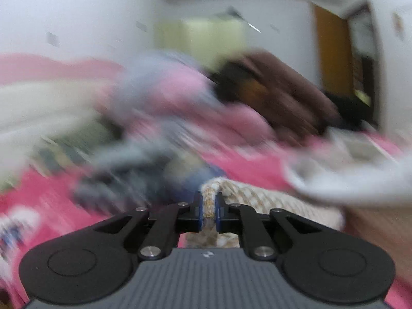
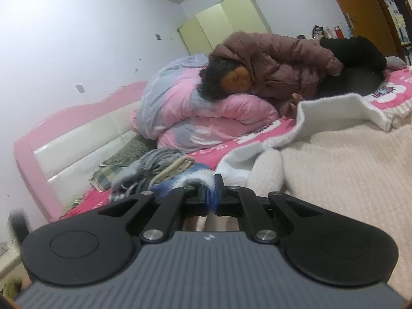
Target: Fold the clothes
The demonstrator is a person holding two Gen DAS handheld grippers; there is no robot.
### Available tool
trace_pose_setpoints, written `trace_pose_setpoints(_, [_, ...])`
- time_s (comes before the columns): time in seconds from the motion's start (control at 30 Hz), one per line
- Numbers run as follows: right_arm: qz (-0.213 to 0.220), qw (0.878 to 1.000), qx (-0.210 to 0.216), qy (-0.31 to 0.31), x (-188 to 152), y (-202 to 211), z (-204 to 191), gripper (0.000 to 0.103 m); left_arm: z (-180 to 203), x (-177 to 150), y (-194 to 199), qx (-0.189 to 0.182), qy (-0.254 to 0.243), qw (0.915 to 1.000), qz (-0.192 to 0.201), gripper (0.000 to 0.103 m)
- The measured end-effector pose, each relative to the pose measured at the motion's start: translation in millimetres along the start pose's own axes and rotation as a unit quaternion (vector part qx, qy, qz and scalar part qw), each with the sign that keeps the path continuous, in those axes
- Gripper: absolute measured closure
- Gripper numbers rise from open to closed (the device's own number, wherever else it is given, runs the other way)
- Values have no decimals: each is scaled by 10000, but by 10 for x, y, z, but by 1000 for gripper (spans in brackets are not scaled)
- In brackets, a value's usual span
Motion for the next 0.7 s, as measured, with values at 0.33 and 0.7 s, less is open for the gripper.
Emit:
trace_pose_setpoints(0.33, [-742, 9965, 374, -81, -437, -149, -272, 101, -770, -516, -1396, 1091, -359, 9867, -1151, 68])
trace_pose_setpoints(0.7, [-1369, 9890, 503, -256, -914, -198, -336, 101, -680, -348, 291, 176, 939, 9946, -416, 36])
Point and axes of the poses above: each gripper's, at about its wrist camera, not at the fingertips, and y roughly against the way its jaws point, z to its right, x to its top, the point moved 6 cm from there along -y, roughly the way its jaws point, and after that the axes turned 15 degrees about z, right-handed, at the moved point
